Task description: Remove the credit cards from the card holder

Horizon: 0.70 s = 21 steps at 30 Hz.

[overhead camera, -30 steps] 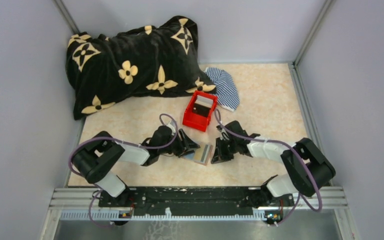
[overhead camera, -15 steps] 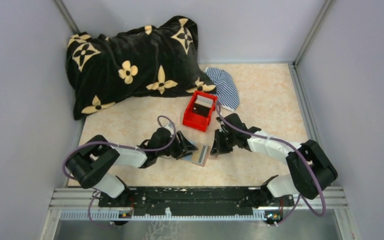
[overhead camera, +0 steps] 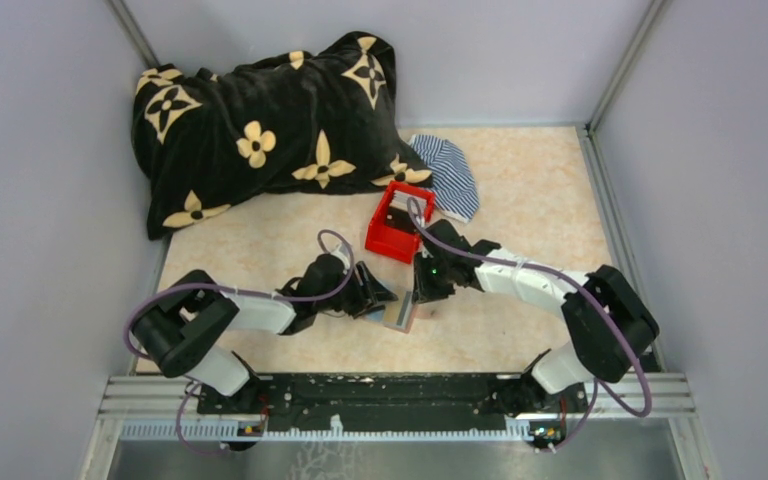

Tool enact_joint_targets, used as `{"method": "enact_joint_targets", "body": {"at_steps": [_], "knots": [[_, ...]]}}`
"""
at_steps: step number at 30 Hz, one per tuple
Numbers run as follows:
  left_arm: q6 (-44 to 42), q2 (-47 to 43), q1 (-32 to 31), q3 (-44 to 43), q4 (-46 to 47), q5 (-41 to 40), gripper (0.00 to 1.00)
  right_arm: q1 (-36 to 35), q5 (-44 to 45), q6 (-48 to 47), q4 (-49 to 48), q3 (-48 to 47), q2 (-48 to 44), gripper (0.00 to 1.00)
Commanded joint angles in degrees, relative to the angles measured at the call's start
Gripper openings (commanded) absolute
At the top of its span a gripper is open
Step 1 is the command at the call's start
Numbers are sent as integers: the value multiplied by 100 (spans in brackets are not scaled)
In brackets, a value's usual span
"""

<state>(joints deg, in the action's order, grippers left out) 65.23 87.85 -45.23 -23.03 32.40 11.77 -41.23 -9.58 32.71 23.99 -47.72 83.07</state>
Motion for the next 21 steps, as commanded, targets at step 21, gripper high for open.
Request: {"method": "enact_joint_targets", "body": {"at_steps": [21], "knots": [[54,621,33,213,510,506,59,-89,-1106,1082,-2802,1422,296,18]]}}
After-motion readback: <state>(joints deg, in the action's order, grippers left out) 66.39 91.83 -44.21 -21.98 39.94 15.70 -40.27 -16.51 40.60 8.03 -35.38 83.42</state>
